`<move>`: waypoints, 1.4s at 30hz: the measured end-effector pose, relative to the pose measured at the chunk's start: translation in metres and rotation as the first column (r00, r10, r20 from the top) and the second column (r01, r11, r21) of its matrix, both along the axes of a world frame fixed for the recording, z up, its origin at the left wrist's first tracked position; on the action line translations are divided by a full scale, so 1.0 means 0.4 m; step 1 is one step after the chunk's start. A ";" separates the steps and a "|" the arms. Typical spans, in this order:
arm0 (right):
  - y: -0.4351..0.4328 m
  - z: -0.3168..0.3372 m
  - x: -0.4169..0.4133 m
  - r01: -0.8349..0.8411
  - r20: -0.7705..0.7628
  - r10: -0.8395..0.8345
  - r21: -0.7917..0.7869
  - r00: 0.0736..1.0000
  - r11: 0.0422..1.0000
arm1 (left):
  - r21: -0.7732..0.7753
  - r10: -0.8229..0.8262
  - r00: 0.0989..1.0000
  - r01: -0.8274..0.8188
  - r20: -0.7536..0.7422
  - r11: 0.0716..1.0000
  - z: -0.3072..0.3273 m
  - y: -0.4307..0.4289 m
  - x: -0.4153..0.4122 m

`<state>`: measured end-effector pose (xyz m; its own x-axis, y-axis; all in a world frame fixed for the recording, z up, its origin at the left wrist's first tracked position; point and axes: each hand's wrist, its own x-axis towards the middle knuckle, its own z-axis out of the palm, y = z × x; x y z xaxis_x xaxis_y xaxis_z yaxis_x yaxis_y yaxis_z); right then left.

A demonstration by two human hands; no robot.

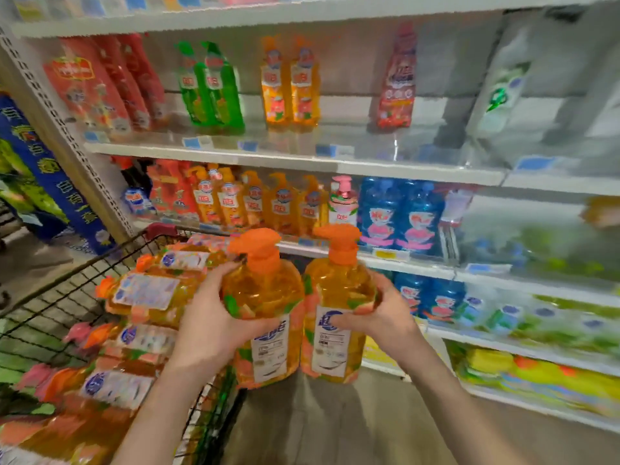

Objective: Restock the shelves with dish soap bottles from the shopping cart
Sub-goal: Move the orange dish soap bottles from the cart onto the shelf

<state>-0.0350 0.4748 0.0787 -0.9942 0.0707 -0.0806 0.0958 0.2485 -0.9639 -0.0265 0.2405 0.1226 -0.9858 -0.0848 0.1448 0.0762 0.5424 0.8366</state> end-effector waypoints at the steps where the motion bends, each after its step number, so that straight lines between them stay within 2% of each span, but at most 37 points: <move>1: 0.045 -0.009 0.018 0.028 -0.006 -0.028 0.007 1.000 1.000 | -0.012 -0.034 0.999 0.034 -0.018 0.999 -0.004 0.045 0.002; 7: 0.333 -0.034 0.146 0.199 -0.035 -0.199 -0.004 0.979 0.980 | 0.017 -0.210 0.978 0.210 0.009 0.978 -0.043 0.345 0.024; 12: 0.672 -0.057 0.265 0.320 -0.025 -0.320 -0.001 0.947 0.948 | 0.049 -0.328 0.945 0.327 0.000 0.944 -0.083 0.696 0.074; 17: 0.954 -0.058 0.362 0.406 -0.064 -0.402 0.059 0.913 0.912 | 0.122 -0.448 0.894 0.444 0.003 0.888 -0.133 0.988 0.104; 21: 1.115 -0.081 0.384 0.458 -0.093 -0.449 0.123 0.888 0.880 | 0.168 -0.527 0.848 0.528 -0.054 0.832 -0.149 1.158 0.119; 26: 1.253 -0.112 0.354 0.483 -0.125 -0.469 0.119 0.874 0.868 | 0.192 -0.553 0.826 0.563 -0.110 0.804 -0.186 1.295 0.072; 30: 1.346 -0.128 0.295 0.480 -0.214 -0.449 0.116 0.867 0.870 | 0.075 -0.577 0.799 0.594 -0.170 0.801 -0.210 1.381 -0.003; 35: 1.469 -0.167 0.180 0.488 -0.305 -0.414 0.227 0.857 0.843 | -0.099 -0.646 0.731 0.642 -0.218 0.760 -0.236 1.492 -0.122; 39: 1.559 -0.214 0.074 0.514 -0.334 -0.421 0.272 0.843 0.814 | -0.158 -0.679 0.685 0.663 -0.264 0.732 -0.260 1.589 -0.222; 42: 1.618 -0.254 -0.003 0.536 -0.363 -0.434 0.252 0.824 0.806 | -0.120 -0.676 0.680 0.674 -0.286 0.729 -0.278 1.659 -0.286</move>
